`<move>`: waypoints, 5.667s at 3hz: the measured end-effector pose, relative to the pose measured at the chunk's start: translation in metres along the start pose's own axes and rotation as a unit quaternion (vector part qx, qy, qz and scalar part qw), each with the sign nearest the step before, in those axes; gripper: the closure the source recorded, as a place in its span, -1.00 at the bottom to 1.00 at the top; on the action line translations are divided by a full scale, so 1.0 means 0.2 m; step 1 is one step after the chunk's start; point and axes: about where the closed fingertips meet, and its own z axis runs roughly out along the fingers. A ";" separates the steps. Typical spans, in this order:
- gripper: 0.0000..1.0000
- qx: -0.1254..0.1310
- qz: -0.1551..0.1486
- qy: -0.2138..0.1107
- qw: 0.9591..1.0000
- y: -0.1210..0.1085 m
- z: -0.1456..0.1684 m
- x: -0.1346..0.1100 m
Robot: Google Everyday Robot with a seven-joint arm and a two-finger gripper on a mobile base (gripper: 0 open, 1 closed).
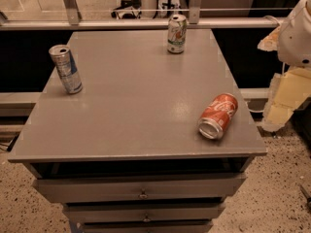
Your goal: Pick redbull can
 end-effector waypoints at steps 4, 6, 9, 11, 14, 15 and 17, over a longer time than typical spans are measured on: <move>-1.00 -0.056 -0.057 -0.198 0.977 -0.06 0.44 -0.89; -1.00 -0.055 -0.059 -0.210 0.974 -0.06 0.46 -0.94; -1.00 -0.068 -0.057 -0.404 0.911 -0.21 0.90 -1.78; -1.00 -0.125 -0.053 -0.502 0.854 -0.16 1.02 -2.29; 0.27 -0.125 -0.027 -0.535 0.835 -0.19 1.08 -2.41; 0.72 -0.104 -0.018 -0.548 0.830 -0.25 1.00 -2.35; 1.00 -0.086 -0.011 -0.562 0.823 -0.31 0.86 -2.26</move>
Offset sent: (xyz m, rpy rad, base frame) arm 0.0270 0.0572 -0.0200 0.2077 0.0075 0.1192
